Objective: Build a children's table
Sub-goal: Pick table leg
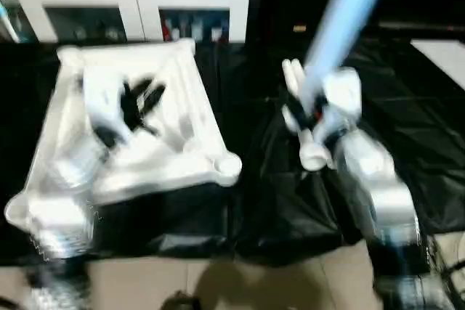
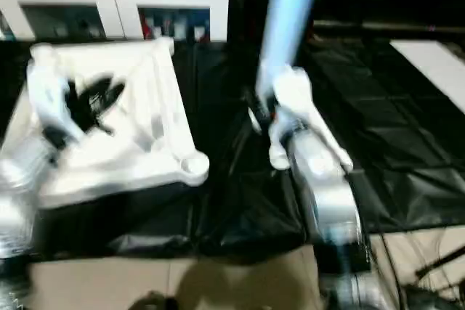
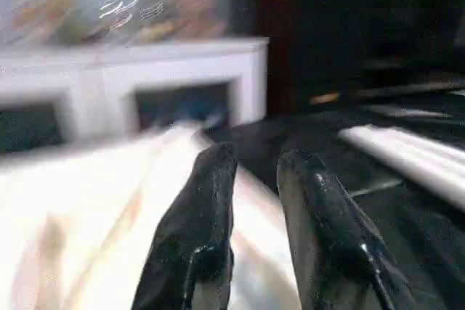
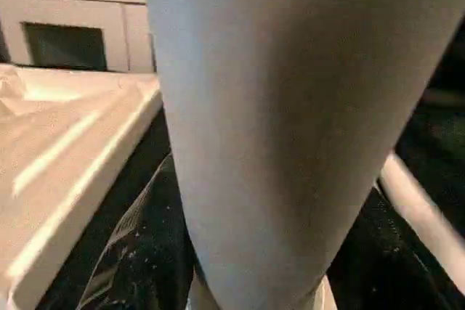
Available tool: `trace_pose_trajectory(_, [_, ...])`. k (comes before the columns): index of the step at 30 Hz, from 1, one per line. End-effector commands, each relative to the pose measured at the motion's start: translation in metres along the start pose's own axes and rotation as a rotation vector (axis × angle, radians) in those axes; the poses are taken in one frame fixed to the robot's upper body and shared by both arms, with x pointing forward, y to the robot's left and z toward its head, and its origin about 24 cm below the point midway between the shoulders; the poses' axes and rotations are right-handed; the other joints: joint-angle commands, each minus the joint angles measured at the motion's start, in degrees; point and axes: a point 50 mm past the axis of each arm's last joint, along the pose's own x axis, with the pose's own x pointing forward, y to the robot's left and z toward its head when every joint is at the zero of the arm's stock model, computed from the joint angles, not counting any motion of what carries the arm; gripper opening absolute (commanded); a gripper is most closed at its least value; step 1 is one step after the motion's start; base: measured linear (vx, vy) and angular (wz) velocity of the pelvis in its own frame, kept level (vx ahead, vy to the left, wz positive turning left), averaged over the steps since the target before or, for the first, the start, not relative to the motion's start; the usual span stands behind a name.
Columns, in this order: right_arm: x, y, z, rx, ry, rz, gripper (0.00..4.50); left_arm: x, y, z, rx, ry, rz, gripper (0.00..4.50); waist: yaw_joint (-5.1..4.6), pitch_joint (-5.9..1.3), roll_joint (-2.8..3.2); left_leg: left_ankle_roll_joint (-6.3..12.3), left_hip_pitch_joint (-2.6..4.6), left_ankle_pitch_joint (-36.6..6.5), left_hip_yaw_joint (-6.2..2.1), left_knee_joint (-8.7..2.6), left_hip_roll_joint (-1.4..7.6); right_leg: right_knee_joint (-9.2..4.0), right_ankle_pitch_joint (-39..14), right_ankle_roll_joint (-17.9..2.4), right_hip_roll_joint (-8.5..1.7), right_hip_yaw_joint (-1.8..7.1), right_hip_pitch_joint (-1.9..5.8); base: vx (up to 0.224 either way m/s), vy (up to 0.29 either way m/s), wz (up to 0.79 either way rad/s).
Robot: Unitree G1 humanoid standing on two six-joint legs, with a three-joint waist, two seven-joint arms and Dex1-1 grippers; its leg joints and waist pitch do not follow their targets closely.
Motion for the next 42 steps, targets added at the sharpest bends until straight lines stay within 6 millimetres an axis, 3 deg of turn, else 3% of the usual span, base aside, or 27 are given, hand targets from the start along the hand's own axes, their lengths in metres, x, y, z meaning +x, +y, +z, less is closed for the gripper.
trace_pose_trajectory(1, [-0.002, -0.004, 0.017, 0.024, -0.099, -0.037, 1.86, 0.000, 0.000, 0.010, 0.049, -0.024, 0.060, 1.23, -0.06, -4.65, 0.26, -2.51, 2.30, -27.39, -1.91, -3.92, 1.44, -6.00, -23.71, -5.82, -3.75, 1.91, 0.87, 0.000, 0.000, 0.00])
trace_pose_trajectory(5, [-0.002, -0.005, 0.015, 0.083, -0.107, -0.096, 1.86, -0.002, -0.013, -0.004, 0.080, -0.009, 0.038, 1.23, -0.68, -4.16, 0.38, -2.12, 1.94, -26.39, -2.19, -4.01, 1.28, -7.06, -30.80, -2.70, -3.68, 1.42, 0.59, 0.000, 0.000, 0.00])
trace_pose_trajectory(8, [0.001, 0.003, 0.018, 0.054, -0.107, -0.029, 1.86, -0.005, -0.015, -0.006, 0.053, -0.017, 0.073, 1.23, -2.24, -4.11, 0.76, -4.38, 3.34, -31.05, -3.21, -4.09, 1.88, -7.68, -30.44, -1.48, -1.51, -0.28, -0.11, 0.000, 0.000, 0.00])
trace_pose_trajectory(9, [0.002, 0.006, 0.019, 0.042, -0.102, 0.016, 1.86, -0.006, -0.014, -0.006, 0.029, -0.019, 0.101, 1.23, -2.57, -3.75, 0.23, -3.29, -0.36, -36.55, -6.92, -7.42, 2.60, -4.39, -24.48, -4.27, -1.97, -3.02, 2.98, 0.000, 0.000, 0.00])
trace_pose_trajectory(10, [0.003, 0.008, 0.020, 0.026, -0.100, 0.050, 1.86, -0.008, -0.014, -0.007, 0.011, -0.017, 0.116, 1.23, -3.13, -4.23, 1.92, -3.23, -0.42, -44.28, -10.85, -10.42, 5.11, 0.29, -15.75, -5.54, -1.09, -2.95, 3.60, -0.030, -0.042, 0.33])
trace_pose_trajectory(11, [0.003, 0.008, 0.020, 0.026, -0.100, 0.050, 1.86, -0.008, -0.014, -0.007, 0.011, -0.017, 0.116, 1.23, -4.05, -4.43, 2.34, -3.29, 0.89, -46.34, -13.15, -10.85, 6.10, 2.01, -11.69, -6.75, -0.63, -2.91, 2.44, -0.029, -0.089, 0.52])
trace_pose_trajectory(12, [0.003, 0.010, 0.019, 0.019, -0.094, 0.068, 1.86, -0.009, -0.015, -0.007, 0.021, -0.018, 0.124, 1.23, -5.41, -3.95, 1.80, -2.15, 0.63, -48.32, -15.77, -11.59, 5.45, 4.16, -11.27, -8.00, 0.01, -2.31, 2.45, -0.029, -0.089, 0.52])
trace_pose_trajectory(13, [0.003, 0.012, 0.017, 0.020, -0.082, 0.087, 1.86, -0.011, -0.014, -0.008, 0.037, -0.015, 0.139, 1.23, -5.11, -3.85, 0.28, -1.34, -0.20, -47.57, -16.80, -11.91, 3.87, 5.42, -14.53, -9.85, 0.20, -1.16, 2.42, -0.028, -0.154, 0.52])
trace_pose_trajectory(14, [0.004, 0.013, 0.015, 0.022, -0.070, 0.102, 1.86, -0.013, -0.013, -0.010, 0.037, -0.004, 0.151, 1.23, -5.02, -3.99, 0.18, -1.11, -0.82, -46.44, -16.92, -11.45, 2.30, 4.98, -16.14, -11.69, -0.20, -0.50, 2.84, -0.078, -0.227, 0.59])
trace_pose_trajectory(15, [0.005, 0.014, 0.012, 0.028, -0.063, 0.107, 1.86, -0.014, -0.012, -0.011, 0.045, -0.003, 0.155, 1.23, -4.56, -3.87, -3.05, -1.62, -3.00, -41.16, -14.94, -8.73, -1.82, 0.23, -26.48, -17.54, -1.90, 0.38, 2.92, -0.078, -0.227, 0.59])
trace_pose_trajectory(16, [0.005, 0.014, 0.011, 0.040, -0.064, 0.100, 1.86, -0.015, -0.013, -0.011, 0.057, -0.004, 0.153, 1.23, -3.88, -4.58, -4.47, -0.65, 2.91, -26.39, -6.48, 13.02, -6.41, -10.69, -44.40, -27.53, -7.77, -1.48, -2.53, -0.077, -0.252, 0.56])
trace_pose_trajectory(17, [0.006, 0.014, 0.010, 0.068, -0.060, 0.084, 1.86, -0.016, -0.013, -0.012, 0.073, -0.004, 0.150, 1.23, -3.54, -2.34, -4.62, 2.82, 0.73, -21.49, -4.08, 17.44, -5.22, -11.41, -50.31, -27.64, -8.98, -2.48, -2.20, 0.000, -0.233, 0.15])
trace_pose_trajectory(18, [0.007, 0.013, 0.008, 0.103, -0.054, 0.070, 1.86, -0.016, -0.014, -0.013, 0.078, -0.001, 0.143, 1.23, -3.16, -2.22, -5.38, 5.11, -2.55, -21.75, -2.42, 16.38, -5.05, -8.70, -48.28, -20.30, -6.36, 1.75, 2.15, 0.000, -0.233, 0.15])
trace_pose_trajectory(21, [0.009, 0.018, 0.005, 0.112, -0.038, 0.088, 1.86, -0.014, -0.015, -0.014, 0.078, -0.002, 0.111, 1.23, -1.19, -4.31, -3.39, 8.93, 3.64, -18.01, -2.98, 4.72, -3.45, -9.49, -36.16, -2.37, -4.90, 4.34, 4.87, -0.053, -0.199, 0.26])
trace_pose_trajectory(22, [0.008, 0.021, 0.004, 0.118, -0.034, 0.094, 1.86, -0.012, -0.015, -0.015, 0.099, 0.004, 0.095, 1.23, -2.17, -4.79, -1.52, 12.09, 8.18, -11.54, -9.18, -1.06, 7.19, -5.46, -21.39, 3.85, -1.70, -0.13, 0.51, -0.104, -0.164, 0.33])
trace_pose_trajectory(23, [0.008, 0.021, 0.004, 0.118, -0.034, 0.094, 1.86, -0.012, -0.015, -0.015, 0.099, 0.004, 0.095, 1.23, -2.51, -5.35, -1.20, 14.19, 8.10, -10.32, -10.50, -2.28, 12.12, -2.03, -15.03, 4.04, -3.60, -0.54, 0.39, -0.081, -0.133, 0.22])
trace_pose_trajectory(24, [0.008, 0.022, 0.004, 0.124, -0.032, 0.097, 1.86, -0.011, -0.016, -0.016, 0.113, 0.008, 0.085, 1.23, -3.08, -5.37, -1.87, 16.91, 8.19, -8.57, -9.07, -2.58, 12.54, 2.78, -4.05, 1.26, -6.25, 1.25, -1.90, -0.081, -0.133, 0.22])
trace_pose_trajectory(25, [0.008, 0.023, 0.002, 0.122, -0.028, 0.094, 1.86, -0.008, -0.016, -0.017, 0.124, 0.015, 0.074, 1.23, -3.17, -5.25, -4.20, 14.65, 7.31, -7.32, -4.45, 0.94, 4.49, -0.98, 1.52, -2.96, -6.79, 3.68, -2.28, -0.032, -0.101, 0.23])
trace_pose_trajectory(26, [0.006, 0.024, -0.003, 0.133, -0.008, 0.078, 1.86, -0.002, -0.021, -0.017, 0.144, 0.016, 0.020, 1.23, -1.46, -5.83, -4.28, 9.93, 2.90, -7.83, -3.04, 2.12, -1.26, -2.77, -1.69, -5.33, -8.21, 5.48, 3.09, -0.076, -0.117, 0.18])
trace_pose_trajectory(28, [0.006, 0.024, -0.005, 0.128, 0.001, 0.068, 1.86, 0.001, -0.024, -0.016, 0.159, 0.008, -0.014, 1.23, -0.38, -4.32, -4.00, 5.19, 3.68, -10.82, -3.50, 0.91, -0.27, -5.27, -23.00, -2.69, -7.40, 4.54, 2.07, -0.084, -0.111, 0.15])
trace_pose_trajectory(30, [0.004, 0.024, -0.006, 0.109, -0.003, 0.059, 1.86, 0.003, -0.025, -0.016, 0.174, 0.016, -0.029, 1.23, 0.28, -4.34, -2.97, 4.46, 3.88, -12.12, -3.27, -0.37, 0.14, -5.80, -32.04, -2.09, -7.24, 4.71, 2.14, -0.063, -0.061, 0.09])
trace_pose_trajectory(31, [0.004, 0.023, -0.005, 0.100, -0.011, 0.051, 1.86, 0.003, -0.025, -0.017, 0.171, 0.020, -0.025, 1.23, 0.57, -4.33, -3.06, 5.73, 3.36, -11.60, -3.43, 0.23, 0.27, -6.44, -33.20, -4.11, -8.94, 5.94, 2.74, -0.057, -0.017, 0.07])
trace_pose_trajectory(34, [0.002, 0.020, -0.005, 0.094, -0.016, 0.029, 1.86, 0.002, -0.025, -0.020, 0.165, 0.022, -0.029, 1.23, 2.17, -4.22, -2.52, 5.41, 0.02, -9.23, -6.66, 6.97, 0.38, -8.65, -40.06, -8.32, -16.26, 9.95, 4.51, -0.051, 0.049, -0.02])
trace_pose_trajectory(35, [0.002, 0.019, -0.005, 0.093, -0.017, 0.026, 1.86, 0.002, -0.026, -0.020, 0.163, 0.025, -0.031, 1.23, 2.40, -4.40, -2.51, 4.58, -0.38, -9.03, -7.23, 7.75, -0.05, -8.51, -39.59, -8.79, -15.97, 10.03, 4.43, -0.042, 0.122, -0.02])
trace_pose_trajectory(38, [-0.001, 0.017, -0.006, 0.075, -0.009, 0.022, 1.86, 0.001, -0.026, -0.024, 0.163, 0.040, -0.029, 1.23, 2.36, -4.49, -1.28, 6.09, 0.88, -5.98, -6.71, 3.19, -0.83, -7.74, -33.25, -12.16, -9.62, 5.29, 2.57, -0.045, 0.176, 0.06])
trace_pose_trajectory(40, [-0.002, 0.017, -0.006, 0.063, -0.006, 0.023, 1.86, 0.000, -0.025, -0.026, 0.160, 0.045, -0.022, 1.23, -0.99, -4.64, 0.18, 12.01, 4.55, -18.42, -4.59, -2.62, -0.28, -3.48, -24.88, -10.27, -2.32, -0.10, 0.06, -0.047, 0.224, 0.14])
trace_pose_trajectory(42, [-0.004, 0.018, -0.006, 0.062, -0.005, 0.021, 1.86, -0.001, -0.022, -0.027, 0.165, 0.047, -0.014, 1.23, -3.18, -5.08, 1.23, 17.21, 5.95, -21.16, -4.20, -5.27, 0.58, 0.99, -11.72, -8.53, 0.23, -3.04, -1.43, -0.040, 0.233, 0.15])
